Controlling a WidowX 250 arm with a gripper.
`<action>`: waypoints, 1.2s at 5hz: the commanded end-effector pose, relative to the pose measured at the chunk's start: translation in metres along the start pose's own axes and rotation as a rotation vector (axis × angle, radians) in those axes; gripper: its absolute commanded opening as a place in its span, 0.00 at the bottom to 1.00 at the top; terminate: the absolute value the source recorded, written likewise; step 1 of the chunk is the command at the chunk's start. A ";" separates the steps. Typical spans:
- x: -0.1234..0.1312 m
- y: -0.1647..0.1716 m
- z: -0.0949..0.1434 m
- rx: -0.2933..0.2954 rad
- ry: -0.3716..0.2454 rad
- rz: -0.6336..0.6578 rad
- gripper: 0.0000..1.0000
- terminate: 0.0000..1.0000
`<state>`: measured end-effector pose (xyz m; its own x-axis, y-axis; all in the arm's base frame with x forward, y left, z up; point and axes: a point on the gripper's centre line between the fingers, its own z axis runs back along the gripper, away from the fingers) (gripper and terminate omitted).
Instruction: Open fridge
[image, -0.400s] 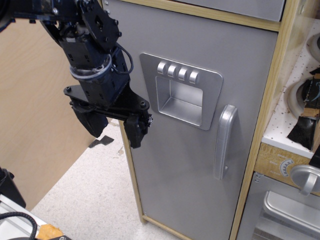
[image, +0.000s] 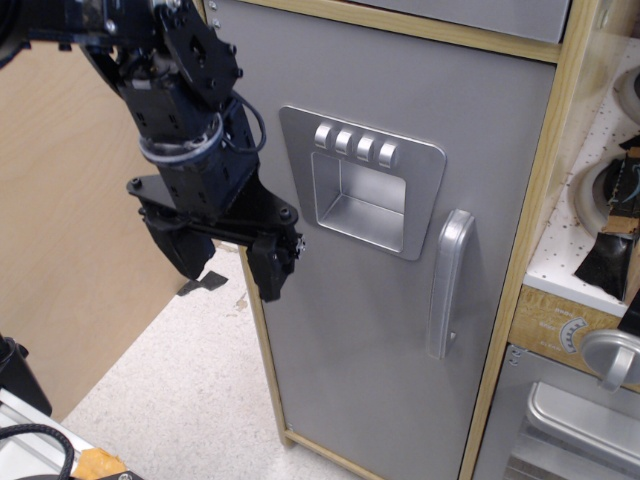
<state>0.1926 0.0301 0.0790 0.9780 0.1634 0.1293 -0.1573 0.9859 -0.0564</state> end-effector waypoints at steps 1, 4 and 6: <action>0.037 -0.033 -0.023 -0.032 -0.056 -0.052 1.00 0.00; 0.104 -0.081 -0.063 -0.108 -0.102 -0.121 1.00 0.00; 0.123 -0.102 -0.081 -0.153 -0.119 -0.128 1.00 0.00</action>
<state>0.3292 -0.0502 0.0040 0.9759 0.0661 0.2081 -0.0280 0.9831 -0.1810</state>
